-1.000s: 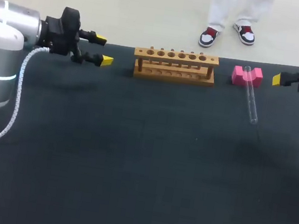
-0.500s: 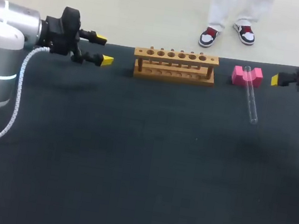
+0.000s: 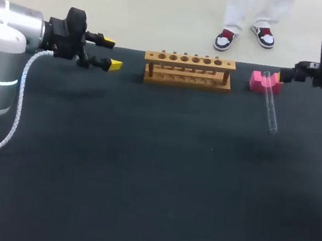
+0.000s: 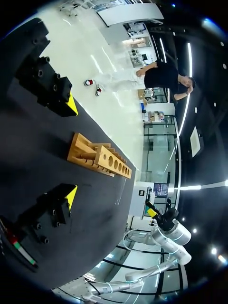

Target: Grasp the test tube, adjust it, and insert it.

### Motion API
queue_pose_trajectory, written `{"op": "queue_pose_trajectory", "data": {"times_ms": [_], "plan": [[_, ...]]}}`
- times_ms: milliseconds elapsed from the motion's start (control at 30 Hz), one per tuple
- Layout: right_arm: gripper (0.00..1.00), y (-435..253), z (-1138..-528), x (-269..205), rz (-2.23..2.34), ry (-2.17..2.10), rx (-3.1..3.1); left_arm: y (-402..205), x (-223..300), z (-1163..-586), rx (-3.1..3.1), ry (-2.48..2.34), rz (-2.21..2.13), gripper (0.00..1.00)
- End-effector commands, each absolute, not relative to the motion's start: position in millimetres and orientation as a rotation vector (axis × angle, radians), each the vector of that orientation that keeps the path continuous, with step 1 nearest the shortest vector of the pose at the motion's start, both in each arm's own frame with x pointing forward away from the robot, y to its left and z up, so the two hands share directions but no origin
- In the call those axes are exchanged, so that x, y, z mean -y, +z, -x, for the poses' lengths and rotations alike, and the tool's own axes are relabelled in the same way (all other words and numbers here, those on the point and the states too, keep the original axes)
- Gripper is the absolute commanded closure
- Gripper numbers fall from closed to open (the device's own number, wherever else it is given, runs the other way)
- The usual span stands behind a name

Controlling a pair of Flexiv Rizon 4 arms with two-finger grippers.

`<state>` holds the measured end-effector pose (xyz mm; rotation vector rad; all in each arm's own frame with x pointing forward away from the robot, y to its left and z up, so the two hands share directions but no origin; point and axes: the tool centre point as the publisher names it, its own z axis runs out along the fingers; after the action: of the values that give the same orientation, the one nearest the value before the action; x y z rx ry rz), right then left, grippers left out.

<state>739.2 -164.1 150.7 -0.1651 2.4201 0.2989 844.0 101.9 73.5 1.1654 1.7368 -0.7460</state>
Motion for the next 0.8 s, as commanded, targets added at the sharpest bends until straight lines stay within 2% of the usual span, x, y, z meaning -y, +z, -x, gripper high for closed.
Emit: {"op": "queue_pose_trajectory", "data": {"times_ms": [33, 800], "plan": [[0.0, 143, -744, 159, 0.148, 0.261, -2.386, 73, -102, -843, -1.731, -0.744, -1.162, 0.0], [0.0, 106, -766, 164, 0.053, 0.225, -2.253, 73, -102, -843, -1.731, -0.744, -1.162, 0.0]]}}
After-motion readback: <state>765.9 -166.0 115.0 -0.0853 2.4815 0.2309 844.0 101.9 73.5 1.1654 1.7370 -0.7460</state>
